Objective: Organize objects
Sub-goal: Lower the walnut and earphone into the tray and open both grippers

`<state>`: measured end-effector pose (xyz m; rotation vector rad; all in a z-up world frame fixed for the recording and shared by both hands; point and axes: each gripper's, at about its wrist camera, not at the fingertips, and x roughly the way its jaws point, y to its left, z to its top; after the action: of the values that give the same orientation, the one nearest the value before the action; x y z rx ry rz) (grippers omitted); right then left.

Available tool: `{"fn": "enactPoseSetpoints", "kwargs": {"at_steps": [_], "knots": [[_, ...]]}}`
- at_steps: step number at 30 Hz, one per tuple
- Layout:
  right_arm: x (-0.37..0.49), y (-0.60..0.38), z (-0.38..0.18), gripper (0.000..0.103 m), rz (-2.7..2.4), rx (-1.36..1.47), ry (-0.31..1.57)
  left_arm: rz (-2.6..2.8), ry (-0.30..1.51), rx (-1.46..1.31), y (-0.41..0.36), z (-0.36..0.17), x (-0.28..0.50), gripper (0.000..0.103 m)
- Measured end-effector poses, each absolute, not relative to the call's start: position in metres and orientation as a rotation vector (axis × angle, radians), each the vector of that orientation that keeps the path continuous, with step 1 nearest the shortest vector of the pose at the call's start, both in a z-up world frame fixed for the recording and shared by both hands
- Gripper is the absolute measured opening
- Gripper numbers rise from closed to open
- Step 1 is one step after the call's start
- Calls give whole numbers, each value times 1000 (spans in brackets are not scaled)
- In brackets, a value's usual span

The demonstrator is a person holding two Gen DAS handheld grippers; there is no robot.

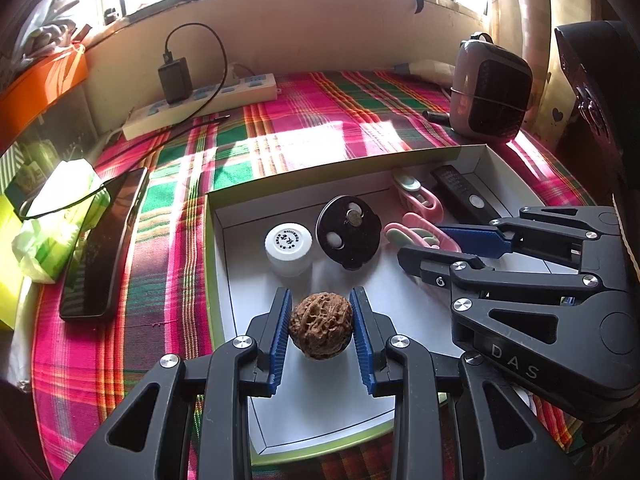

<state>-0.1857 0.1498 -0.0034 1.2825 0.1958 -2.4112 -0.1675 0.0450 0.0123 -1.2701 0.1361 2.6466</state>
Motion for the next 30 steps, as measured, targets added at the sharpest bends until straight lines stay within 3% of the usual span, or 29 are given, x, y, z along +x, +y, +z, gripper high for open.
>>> {"fn": "enactPoseSetpoints", "kwargs": {"at_steps": [18, 30], "knots": [[-184, 152, -3, 26, -2414, 1284, 171, 2654, 166, -1292, 47, 11, -168, 28], [-180, 160, -2, 37, -2425, 1301, 112, 2653, 156, -1296, 47, 12, -166, 28]]}}
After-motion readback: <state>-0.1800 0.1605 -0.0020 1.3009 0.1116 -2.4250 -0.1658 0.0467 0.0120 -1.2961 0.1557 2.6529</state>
